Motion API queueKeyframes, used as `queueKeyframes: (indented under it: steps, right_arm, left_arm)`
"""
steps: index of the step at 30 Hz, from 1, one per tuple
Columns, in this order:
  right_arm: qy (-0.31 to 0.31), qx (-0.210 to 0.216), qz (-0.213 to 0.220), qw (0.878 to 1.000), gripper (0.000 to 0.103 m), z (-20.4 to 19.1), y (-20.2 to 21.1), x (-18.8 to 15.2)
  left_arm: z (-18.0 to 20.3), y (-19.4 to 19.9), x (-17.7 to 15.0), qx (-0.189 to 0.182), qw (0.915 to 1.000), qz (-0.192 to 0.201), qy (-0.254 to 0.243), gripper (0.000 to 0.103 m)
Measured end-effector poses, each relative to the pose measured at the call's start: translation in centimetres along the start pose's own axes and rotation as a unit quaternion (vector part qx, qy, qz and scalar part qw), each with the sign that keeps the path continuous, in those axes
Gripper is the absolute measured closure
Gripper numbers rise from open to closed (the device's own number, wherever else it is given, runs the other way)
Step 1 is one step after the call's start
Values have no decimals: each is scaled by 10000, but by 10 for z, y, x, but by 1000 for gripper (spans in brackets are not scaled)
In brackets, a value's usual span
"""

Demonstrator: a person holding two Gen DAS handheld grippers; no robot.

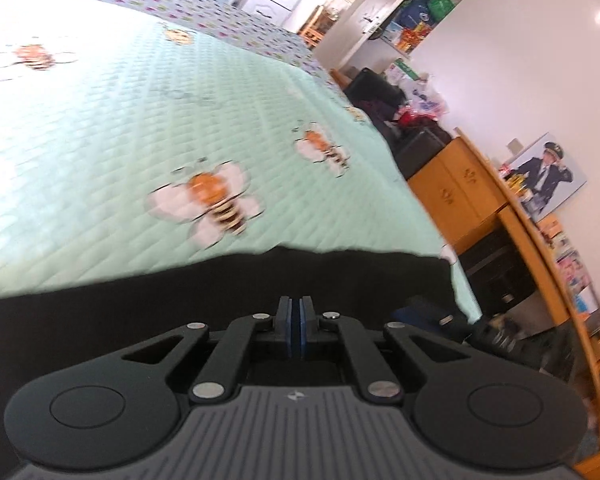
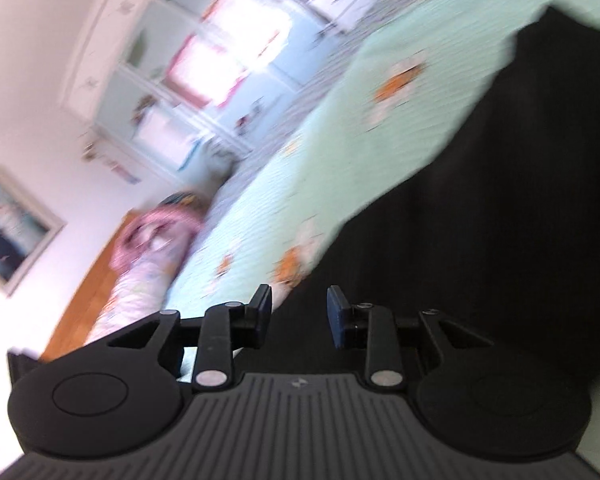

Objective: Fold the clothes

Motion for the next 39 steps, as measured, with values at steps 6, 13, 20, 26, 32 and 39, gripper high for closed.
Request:
queueKeyframes:
  steps: [6, 13, 20, 26, 32, 39]
  right_arm:
    - [277, -152, -220, 9993, 64, -6, -45, -27]
    - [767, -104, 25, 9970, 65, -4, -41, -61]
    - [804, -24, 117, 9967, 65, -4, -46, -57]
    - [790, 43, 94, 9968, 65, -5, -48, -56]
    - [713, 168, 48, 9973, 64, -4, -48, -56]
    - [684, 250, 11, 9973, 64, -6, -50, -57]
  left_arm:
    - [12, -65, 37, -577, 9974, -415, 135, 98]
    - [-4, -117, 49, -906, 9861, -1219, 681, 94]
    - [-29, -128, 48, -542, 9817, -1600, 883, 78]
    - [-39, -137, 33, -782, 9612, -2194, 1480, 76]
    - [-40, -146, 41, -598, 9573, -2573, 1173, 74]
    - [-51, -160, 43, -740, 9445, -2974, 1185, 67]
Point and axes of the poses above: each gripper's, at about its wrist camera, not at the fingertips, and y roughly against the way its jaws point, z to its right, x to its top, the point moved 9 cm from there along -y, roughly the way its jaws point, and after that the axes turned 9 degrees about -x, right-handed, at the moved point
